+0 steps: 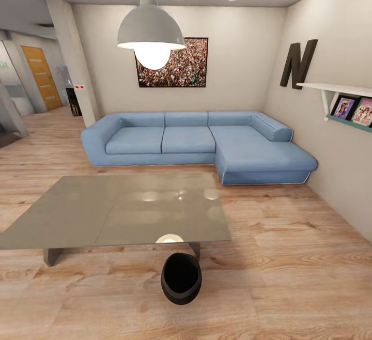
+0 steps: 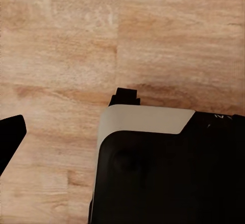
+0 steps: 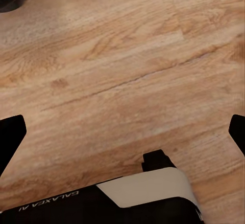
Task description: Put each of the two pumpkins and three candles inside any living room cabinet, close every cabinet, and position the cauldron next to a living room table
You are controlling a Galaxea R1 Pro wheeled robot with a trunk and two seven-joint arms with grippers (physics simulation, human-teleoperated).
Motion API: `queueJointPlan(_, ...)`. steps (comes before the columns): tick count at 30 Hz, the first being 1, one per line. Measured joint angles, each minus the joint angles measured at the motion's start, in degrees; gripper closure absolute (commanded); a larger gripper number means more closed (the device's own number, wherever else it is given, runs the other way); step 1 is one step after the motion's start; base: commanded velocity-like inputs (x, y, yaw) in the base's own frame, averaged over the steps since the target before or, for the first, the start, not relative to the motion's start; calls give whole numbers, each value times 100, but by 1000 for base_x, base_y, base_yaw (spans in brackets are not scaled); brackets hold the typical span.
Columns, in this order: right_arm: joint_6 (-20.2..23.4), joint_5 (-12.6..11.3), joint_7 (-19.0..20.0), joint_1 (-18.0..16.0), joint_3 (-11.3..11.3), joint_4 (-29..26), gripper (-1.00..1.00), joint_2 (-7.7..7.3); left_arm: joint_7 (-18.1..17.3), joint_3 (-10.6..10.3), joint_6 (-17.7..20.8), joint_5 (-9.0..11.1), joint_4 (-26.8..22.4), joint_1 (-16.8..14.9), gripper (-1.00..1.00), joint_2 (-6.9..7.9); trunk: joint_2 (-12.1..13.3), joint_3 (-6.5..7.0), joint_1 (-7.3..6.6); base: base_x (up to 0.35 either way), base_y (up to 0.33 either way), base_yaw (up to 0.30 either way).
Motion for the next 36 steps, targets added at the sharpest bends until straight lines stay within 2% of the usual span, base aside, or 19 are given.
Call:
queueJointPlan(31,10,13,-3,2,8,48,-100,-1,0,0,0,0,0,82,-100,-5,1245,558,-681,0,0,0)
queueJointPlan(36,11,12,-3,2,8,49,-100,-1,13,0,0,6,-1,115,-100,18,1246,558,-682,0,0,0)
